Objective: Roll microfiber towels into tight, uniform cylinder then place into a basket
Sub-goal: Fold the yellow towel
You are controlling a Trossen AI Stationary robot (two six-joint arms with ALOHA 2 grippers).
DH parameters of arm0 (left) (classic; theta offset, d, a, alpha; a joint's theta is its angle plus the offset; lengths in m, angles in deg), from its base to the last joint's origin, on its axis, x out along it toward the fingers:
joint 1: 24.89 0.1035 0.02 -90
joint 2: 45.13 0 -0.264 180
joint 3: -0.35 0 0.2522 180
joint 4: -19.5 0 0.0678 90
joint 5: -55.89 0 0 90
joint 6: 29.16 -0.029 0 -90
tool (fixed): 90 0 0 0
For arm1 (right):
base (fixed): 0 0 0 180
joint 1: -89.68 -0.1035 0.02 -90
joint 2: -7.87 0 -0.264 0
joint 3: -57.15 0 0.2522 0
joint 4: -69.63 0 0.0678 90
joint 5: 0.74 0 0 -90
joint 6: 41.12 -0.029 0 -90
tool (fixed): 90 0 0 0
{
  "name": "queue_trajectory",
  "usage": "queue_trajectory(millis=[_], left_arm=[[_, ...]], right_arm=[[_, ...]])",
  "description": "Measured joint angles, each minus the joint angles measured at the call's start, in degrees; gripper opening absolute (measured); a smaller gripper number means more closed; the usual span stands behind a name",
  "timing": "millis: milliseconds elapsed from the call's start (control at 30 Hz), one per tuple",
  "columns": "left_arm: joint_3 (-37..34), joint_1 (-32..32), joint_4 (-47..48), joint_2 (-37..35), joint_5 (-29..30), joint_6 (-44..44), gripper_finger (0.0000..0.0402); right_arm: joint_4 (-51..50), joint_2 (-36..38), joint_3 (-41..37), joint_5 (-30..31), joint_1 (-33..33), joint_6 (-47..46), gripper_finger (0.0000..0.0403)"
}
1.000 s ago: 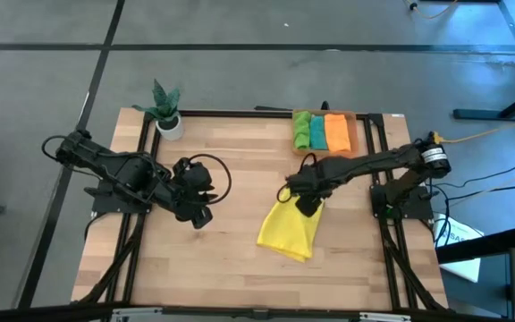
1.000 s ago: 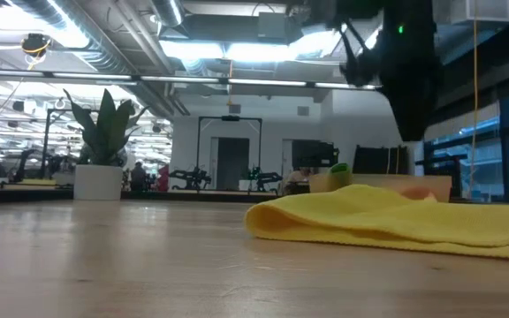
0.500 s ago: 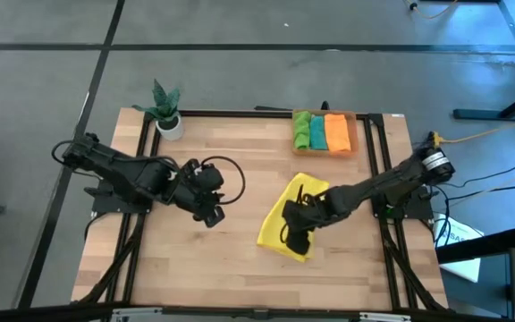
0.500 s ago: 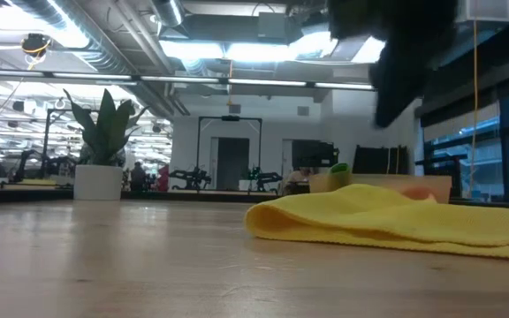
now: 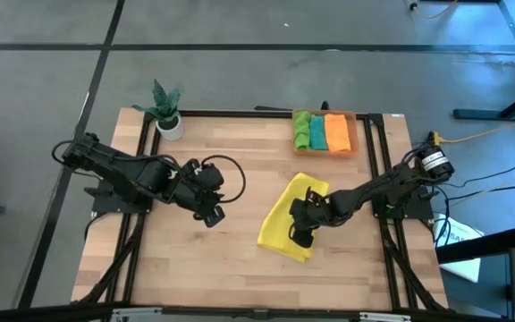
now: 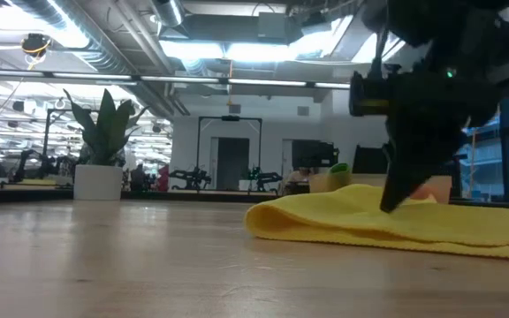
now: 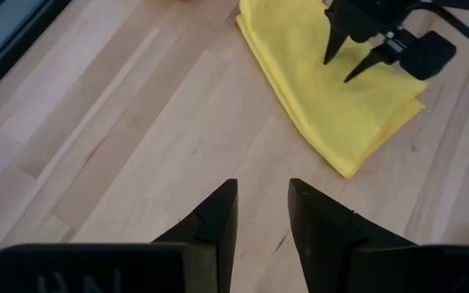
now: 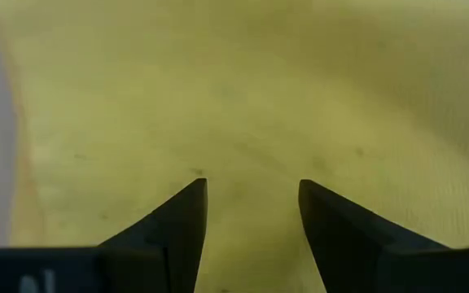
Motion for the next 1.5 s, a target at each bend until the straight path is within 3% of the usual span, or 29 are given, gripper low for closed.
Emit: queue_trajectory(millis=[367,700,900,1167,1367,1500], left_arm=[[0.0,0.0,0.0,0.0,-0.5,0.0,0.0097],[0.0,0.0,-0.1,0.0,-1.0,0.0,0.0097],[0.0,0.0,-0.1,0.0,-1.1,-1.5,0.0097],[0.0,0.3,-1.7,-0.1,-2.6,-13.3,0.0097],[-0.4,1.5,-2.8,2.3,-6.8,-21.8,0.0097],[-4.2,1.5,-8.6,4.1,-11.9,-27.8,0.0097]], right_arm=[[7.8,-1.4,-3.2,-3.9,0.0,-1.6,0.0197],[23.9,-7.4,-2.1,-11.1,-1.2,0.2,0.0197],[17.6,-7.1,4.0,-11.4,-3.1,3.1,0.0197],[-7.4,-6.1,18.9,-4.8,-6.8,6.2,0.0197],[-9.0,-7.3,21.4,-1.9,-11.3,10.5,0.0197],[-9.2,-7.3,21.0,-1.5,-13.1,5.5,0.0197]])
